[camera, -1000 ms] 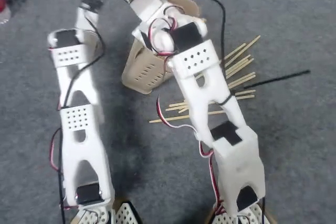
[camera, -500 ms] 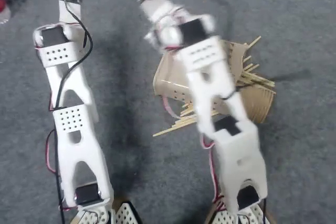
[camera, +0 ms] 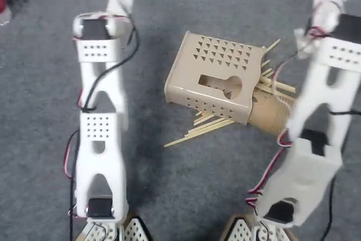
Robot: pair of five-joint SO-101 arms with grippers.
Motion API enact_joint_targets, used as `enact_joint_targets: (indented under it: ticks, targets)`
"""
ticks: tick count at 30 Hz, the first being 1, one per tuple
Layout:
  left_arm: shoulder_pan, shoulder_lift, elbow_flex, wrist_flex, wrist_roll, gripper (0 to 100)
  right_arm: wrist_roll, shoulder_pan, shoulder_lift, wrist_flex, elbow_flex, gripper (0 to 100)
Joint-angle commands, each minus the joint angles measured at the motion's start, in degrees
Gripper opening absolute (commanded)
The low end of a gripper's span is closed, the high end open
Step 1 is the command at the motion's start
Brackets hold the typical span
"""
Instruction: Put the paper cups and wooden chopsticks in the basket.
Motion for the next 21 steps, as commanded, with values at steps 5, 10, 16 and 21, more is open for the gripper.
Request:
enact_joint_targets:
  ticks: [5,10,16,21]
  targets:
    - [7.4,-7.0,-0.9,1.6,0.7,1,11.3,10.9,-12.2,2.2,22.9,0.8]
    - [12.0,-6.6,-0.7,1.6,0.7,1,15.9,12.4,-16.9,1.8,36.1,0.8]
    - [15.7,-0.8,-0.8,1.5,0.7,1,16.0,10.3,-19.0,-5.1,49.0,0.8]
    - [16.2,3.6,-0.9,0.9,0.6,1,16.0,10.4,-18.8,-15.6,60.0,0.8]
